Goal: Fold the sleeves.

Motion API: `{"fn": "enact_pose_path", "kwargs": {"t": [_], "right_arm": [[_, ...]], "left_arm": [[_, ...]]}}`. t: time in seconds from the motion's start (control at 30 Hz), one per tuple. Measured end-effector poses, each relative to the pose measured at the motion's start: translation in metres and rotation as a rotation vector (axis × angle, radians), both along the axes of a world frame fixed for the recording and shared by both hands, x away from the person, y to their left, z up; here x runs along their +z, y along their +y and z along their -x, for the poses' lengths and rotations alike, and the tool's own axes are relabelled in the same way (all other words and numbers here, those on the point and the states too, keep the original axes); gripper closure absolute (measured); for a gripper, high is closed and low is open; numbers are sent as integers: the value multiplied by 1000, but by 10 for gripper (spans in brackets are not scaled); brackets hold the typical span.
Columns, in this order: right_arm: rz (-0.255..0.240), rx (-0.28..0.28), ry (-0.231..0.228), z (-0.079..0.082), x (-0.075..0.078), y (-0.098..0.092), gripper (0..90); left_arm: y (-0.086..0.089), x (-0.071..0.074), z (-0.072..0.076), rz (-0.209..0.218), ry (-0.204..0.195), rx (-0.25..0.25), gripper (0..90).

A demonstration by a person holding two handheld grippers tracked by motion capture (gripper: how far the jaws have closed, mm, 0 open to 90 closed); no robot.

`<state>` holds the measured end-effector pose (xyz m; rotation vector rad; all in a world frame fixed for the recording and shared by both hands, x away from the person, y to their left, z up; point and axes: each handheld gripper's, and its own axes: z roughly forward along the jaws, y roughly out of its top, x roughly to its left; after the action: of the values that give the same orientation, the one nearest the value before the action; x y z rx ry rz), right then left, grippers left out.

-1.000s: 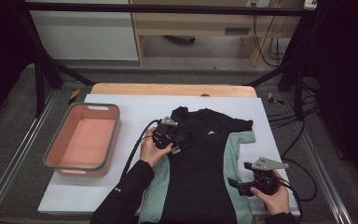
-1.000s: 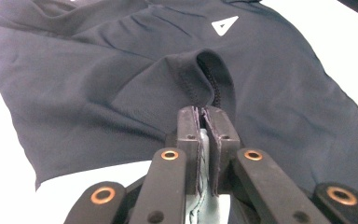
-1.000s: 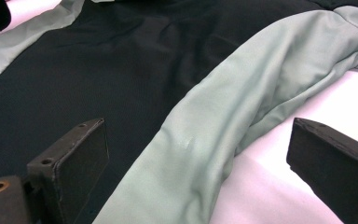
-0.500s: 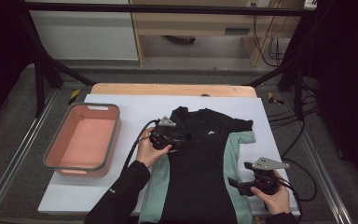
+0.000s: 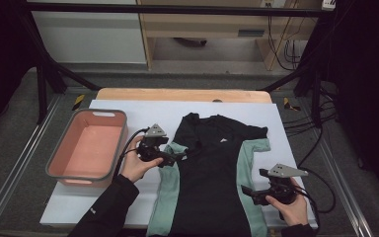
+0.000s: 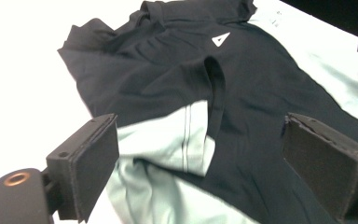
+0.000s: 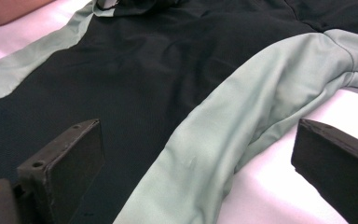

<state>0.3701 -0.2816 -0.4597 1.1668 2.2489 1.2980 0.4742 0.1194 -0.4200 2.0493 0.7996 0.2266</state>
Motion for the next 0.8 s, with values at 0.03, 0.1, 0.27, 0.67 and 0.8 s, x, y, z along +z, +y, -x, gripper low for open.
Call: {"fn": "enact_pose_path", "kwargs": {"t": [0.03, 0.1, 0.27, 0.67, 0.8], "right_arm": [[2, -1, 2, 0, 1, 1, 19], [8, 3, 4, 0, 2, 2, 17], [13, 4, -1, -2, 5, 5, 17], [11, -17, -2, -11, 14, 7, 33], [17, -22, -6, -14, 18, 7, 35]], "left_arm": [[4, -1, 2, -4, -2, 2, 89], [10, -3, 6, 0, 5, 4, 82], [24, -8, 18, 2, 6, 21, 70], [45, -28, 41, 14, 6, 38, 64], [49, -33, 46, -1, 4, 45, 62]]}}
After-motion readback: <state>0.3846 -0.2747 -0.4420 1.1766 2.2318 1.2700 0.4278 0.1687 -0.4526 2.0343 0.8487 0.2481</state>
